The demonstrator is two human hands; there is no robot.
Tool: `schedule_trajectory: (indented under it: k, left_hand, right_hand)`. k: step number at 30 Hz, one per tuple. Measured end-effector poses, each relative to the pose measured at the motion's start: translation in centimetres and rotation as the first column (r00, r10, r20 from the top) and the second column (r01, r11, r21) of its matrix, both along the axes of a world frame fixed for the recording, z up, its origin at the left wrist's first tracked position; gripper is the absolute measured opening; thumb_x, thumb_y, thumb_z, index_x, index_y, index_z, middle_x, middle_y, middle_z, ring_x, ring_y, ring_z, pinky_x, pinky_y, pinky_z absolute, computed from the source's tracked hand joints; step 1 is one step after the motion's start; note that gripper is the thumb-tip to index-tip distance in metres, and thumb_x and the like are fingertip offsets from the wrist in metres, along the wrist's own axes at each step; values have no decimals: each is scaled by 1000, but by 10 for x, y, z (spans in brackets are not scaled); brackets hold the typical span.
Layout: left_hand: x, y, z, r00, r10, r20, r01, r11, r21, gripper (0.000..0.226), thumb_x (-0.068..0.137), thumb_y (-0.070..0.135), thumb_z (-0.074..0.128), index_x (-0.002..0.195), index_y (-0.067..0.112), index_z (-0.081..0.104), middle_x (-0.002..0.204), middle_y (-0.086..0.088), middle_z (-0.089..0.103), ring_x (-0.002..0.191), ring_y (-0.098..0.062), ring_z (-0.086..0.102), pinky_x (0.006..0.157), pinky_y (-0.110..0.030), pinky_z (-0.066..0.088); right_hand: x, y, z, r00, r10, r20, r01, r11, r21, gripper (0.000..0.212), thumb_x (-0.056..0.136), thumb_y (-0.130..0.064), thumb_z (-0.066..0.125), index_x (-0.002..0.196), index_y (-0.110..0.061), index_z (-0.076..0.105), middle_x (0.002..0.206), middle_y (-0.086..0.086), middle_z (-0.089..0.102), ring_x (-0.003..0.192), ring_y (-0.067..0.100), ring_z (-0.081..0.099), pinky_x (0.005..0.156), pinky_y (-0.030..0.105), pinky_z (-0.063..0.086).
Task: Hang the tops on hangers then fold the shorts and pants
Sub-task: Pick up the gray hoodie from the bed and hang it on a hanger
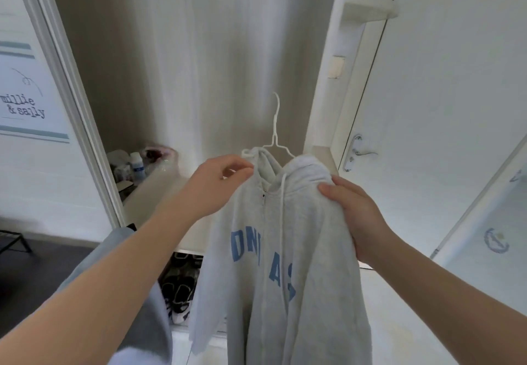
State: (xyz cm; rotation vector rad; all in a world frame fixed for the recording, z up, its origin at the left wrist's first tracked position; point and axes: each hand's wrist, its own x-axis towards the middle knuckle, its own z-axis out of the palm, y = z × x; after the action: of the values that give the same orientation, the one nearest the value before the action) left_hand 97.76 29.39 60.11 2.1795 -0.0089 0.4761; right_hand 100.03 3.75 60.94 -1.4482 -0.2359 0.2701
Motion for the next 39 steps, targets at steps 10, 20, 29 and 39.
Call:
schedule_trajectory:
  k: [10,20,29,39]
  left_hand:
    - [55,88,75,958,-268,104,265,963,42,11,97,31,62,94,35,72,91,20,72,88,-8,67,85,-21,50]
    - [104,174,165,962,-212,171,186,970,155,23,86,52,68,83,29,68,85,13,70,76,-5,64,68,-19,50]
    - [176,222,237,964,-3,265,-93,932,350,35,78,63,70,87,30,60,82,15,65,69,3,60,58,-13,45]
    - [267,281,299,813,364,455,-579,594,559,29,93,22,43,77,24,20,72,1,41,55,-17,38,48,-33,23]
  right_hand:
    - [83,148,82,982,105,159,-136,971,196,24,80,-15,63,97,-6,76,91,16,73,80,27,73,64,33,59]
    - [173,277,198,884,-43,466,-49,982,184,28,76,-13,60,103,-2,63,86,16,49,78,30,48,72,43,42]
    - [269,369,301,734,-15,678,-118,982,150,23,72,-18,59,91,-5,62,81,14,47,73,29,45,67,41,40]
    - [367,452,398,610,-67,790,-103,981,162,21,65,-25,58,80,-12,57,75,10,44,70,22,44,65,37,36]
